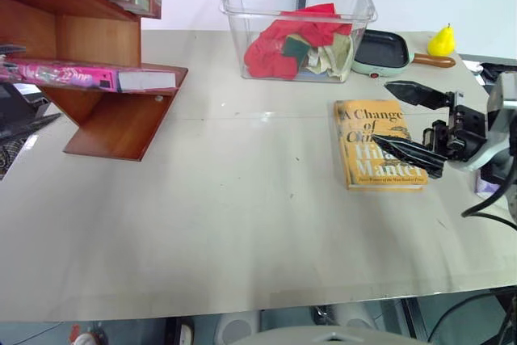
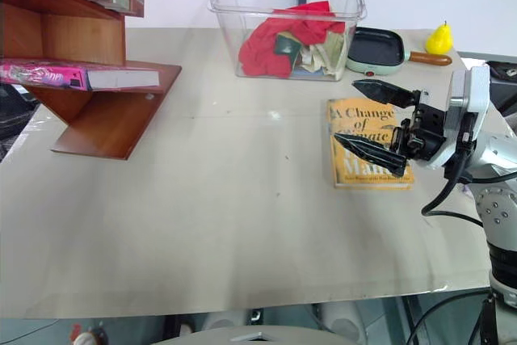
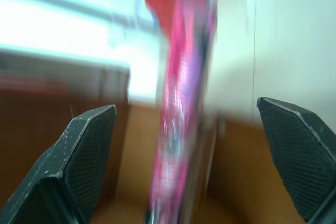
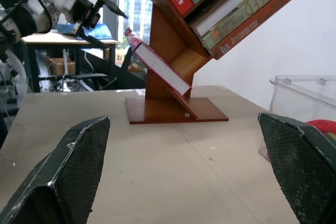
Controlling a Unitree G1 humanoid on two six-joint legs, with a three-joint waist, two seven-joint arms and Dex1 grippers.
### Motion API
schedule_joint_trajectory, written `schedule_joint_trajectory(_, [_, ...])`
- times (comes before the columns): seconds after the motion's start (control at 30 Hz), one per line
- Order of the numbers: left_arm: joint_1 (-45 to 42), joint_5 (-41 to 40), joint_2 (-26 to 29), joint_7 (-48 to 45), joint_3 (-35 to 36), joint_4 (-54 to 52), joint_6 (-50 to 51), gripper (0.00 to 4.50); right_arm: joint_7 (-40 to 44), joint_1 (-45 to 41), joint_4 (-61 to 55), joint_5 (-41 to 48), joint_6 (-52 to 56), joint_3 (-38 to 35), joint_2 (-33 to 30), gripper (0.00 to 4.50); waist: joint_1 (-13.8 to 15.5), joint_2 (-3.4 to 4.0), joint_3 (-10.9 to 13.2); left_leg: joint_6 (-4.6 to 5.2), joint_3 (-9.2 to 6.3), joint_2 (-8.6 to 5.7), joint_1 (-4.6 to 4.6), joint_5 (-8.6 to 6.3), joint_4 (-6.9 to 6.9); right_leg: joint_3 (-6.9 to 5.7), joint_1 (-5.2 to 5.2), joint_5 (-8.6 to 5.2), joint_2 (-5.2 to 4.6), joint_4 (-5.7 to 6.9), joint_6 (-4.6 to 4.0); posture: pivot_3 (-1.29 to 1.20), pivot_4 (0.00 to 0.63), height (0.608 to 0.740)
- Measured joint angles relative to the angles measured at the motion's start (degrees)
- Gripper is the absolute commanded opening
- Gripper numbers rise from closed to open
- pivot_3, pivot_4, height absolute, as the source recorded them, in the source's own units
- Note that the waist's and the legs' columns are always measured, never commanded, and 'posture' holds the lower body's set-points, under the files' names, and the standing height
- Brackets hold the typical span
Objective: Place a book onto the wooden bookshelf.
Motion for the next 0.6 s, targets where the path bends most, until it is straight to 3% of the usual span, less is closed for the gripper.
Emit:
schedule_joint_trajectory(0.13, [5.4, -12.4, -4.5, 17.7, -7.9, -33.9, 22.7, 4.44, -6.1, 4.0, -2.8, -8.9, 1.8, 2.0, -2.5, 4.5, 0.6, -0.13, -0.1, -0.01, -0.02, -0.06, -0.07, -0.01, 0.08, 0.03, 0.01, 0.08, -0.03, -0.01, 0.21, 0.0, 0.15, 0.74])
schedule_joint_trajectory(0.23, [6.7, -18.1, -7.4, 24.7, -13.4, -45.7, 33.3, 4.44, -11.1, 7.8, -7.8, -13.1, 4.5, 3.4, -2.9, 4.5, 0.0, 0.29, -0.2, -0.01, 0.02, -0.19, 0.09, -0.01, -0.03, 0.11, 0.0, 0.07, 0.14, 0.04, 0.21, 0.0, 0.15, 0.74])
schedule_joint_trajectory(0.37, [6.9, -18.6, -18.6, 35.2, -26.0, -49.4, 45.2, 4.44, -18.0, 13.3, -10.1, -17.5, 9.9, 3.4, -3.5, 4.5, -0.5, 0.43, -0.3, -0.01, -0.22, -0.12, 0.17, 0.01, -0.07, 0.17, 0.01, 0.07, 0.51, 0.09, 0.18, 0.0, 0.15, 0.74])
schedule_joint_trajectory(0.47, [6.5, -17.7, -22.9, 40.3, -30.0, -48.9, 51.4, 4.44, -20.7, 16.0, -11.9, -19.7, 11.2, 3.3, -3.4, 4.5, -0.5, 0.45, -0.3, -0.01, -0.25, -0.11, 0.3, 0.01, -0.05, 0.23, 0.1, -0.03, 0.59, 0.11, 0.09, 0.0, 0.15, 0.74])
schedule_joint_trajectory(0.6, [11.5, -15.2, -27.7, 43.5, -32.7, -44.4, 56.6, 4.44, -22.4, 27.3, -15.9, -23.7, 10.3, 2.6, -2.9, 4.5, -0.5, 0.41, -0.3, -0.01, -0.23, -0.11, 0.47, 0.0, -0.11, 0.23, 0.31, -0.18, 0.58, 0.01, 0.08, 0.0, 0.15, 0.74])
